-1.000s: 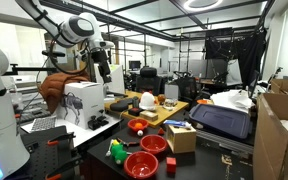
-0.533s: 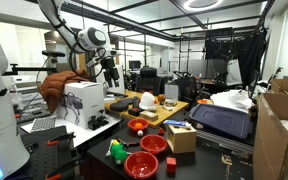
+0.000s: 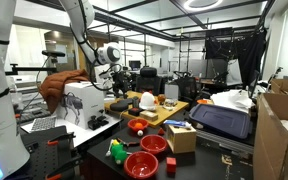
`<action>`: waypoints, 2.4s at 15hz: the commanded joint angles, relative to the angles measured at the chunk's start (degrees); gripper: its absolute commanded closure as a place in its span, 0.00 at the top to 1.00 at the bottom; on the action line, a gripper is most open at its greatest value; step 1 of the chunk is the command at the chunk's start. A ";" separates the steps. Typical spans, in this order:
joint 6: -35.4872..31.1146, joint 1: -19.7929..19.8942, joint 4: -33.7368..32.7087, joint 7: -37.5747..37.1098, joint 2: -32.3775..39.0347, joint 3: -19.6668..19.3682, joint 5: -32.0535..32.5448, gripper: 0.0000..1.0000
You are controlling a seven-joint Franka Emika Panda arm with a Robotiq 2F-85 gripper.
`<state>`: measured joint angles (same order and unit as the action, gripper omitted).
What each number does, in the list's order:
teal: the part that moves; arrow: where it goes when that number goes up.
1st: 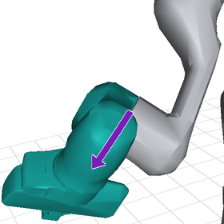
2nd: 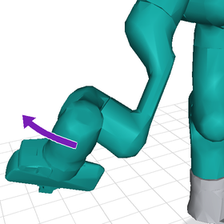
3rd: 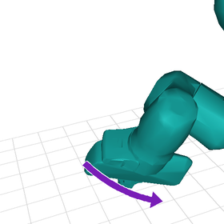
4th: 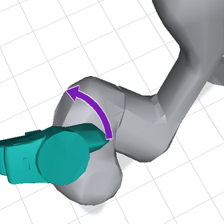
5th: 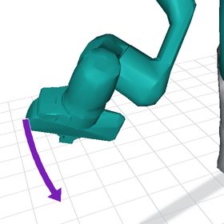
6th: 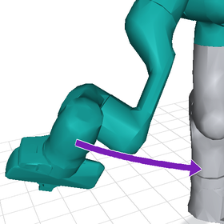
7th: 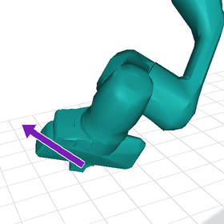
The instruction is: Put the white ball inside the red bowl
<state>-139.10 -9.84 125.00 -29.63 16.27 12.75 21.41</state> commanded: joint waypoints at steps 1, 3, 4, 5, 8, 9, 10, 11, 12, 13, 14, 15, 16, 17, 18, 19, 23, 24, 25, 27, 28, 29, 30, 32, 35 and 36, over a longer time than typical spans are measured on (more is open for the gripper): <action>-0.02 -4.22 -6.03 5.27 6.09 -3.77 0.71 1.00; 0.13 -5.36 -8.01 9.86 8.49 -4.58 0.23 1.00; 0.01 -5.62 -8.78 12.70 9.61 -4.65 -0.03 1.00; -0.37 -5.86 -9.26 15.54 10.64 -4.66 0.22 1.00; -0.15 -6.54 -10.48 22.88 13.69 -4.01 0.01 1.00; -0.06 -6.86 -11.16 24.58 14.74 -4.04 0.05 1.00; -0.21 -7.47 -12.21 25.56 15.99 -4.42 0.67 1.00; -0.28 -7.82 -13.53 26.77 17.51 -4.59 0.76 1.00; -0.31 -8.04 -15.59 27.96 19.63 -4.75 0.71 1.00; -0.27 -8.19 -17.53 29.09 21.44 -4.99 0.73 1.00; -0.20 -8.24 -20.33 30.43 23.70 -5.33 0.83 1.00; -0.06 -8.08 -22.72 31.90 25.67 -5.41 0.57 1.00; 0.23 -8.01 -26.46 33.26 28.46 -6.08 0.79 1.00; 0.63 -7.76 -29.74 34.73 30.93 -6.60 0.70 1.00; 0.95 -7.57 -32.86 36.02 33.18 -7.22 0.67 1.00; 1.28 -7.13 -35.77 37.55 35.33 -7.65 0.39 1.00; 3.45 -4.99 -46.31 45.03 44.00 -8.76 -0.09 1.00; 4.21 -4.66 -48.30 46.96 45.91 -9.22 0.40 1.00; 5.21 -4.23 -50.22 49.11 47.67 -9.22 0.47 1.00; 7.36 -3.42 -53.82 52.67 50.65 -9.00 0.05 1.00; 8.54 -2.93 -55.07 54.32 51.62 -8.61 -0.32 1.00; 9.75 -2.70 -56.23 55.62 52.47 -8.40 -0.49 1.00; 11.34 -2.54 -57.09 56.51 52.81 -8.13 -0.84 1.00; 15.57 -1.46 -58.71 59.80 52.32 -6.78 -2.00 1.00; 20.94 -1.32 -61.75 62.20 52.73 -6.23 -2.34 1.00; 22.35 -1.11 -62.76 62.83 53.09 -5.79 -2.93 1.00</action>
<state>-121.76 -11.72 66.10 30.06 68.41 5.59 20.39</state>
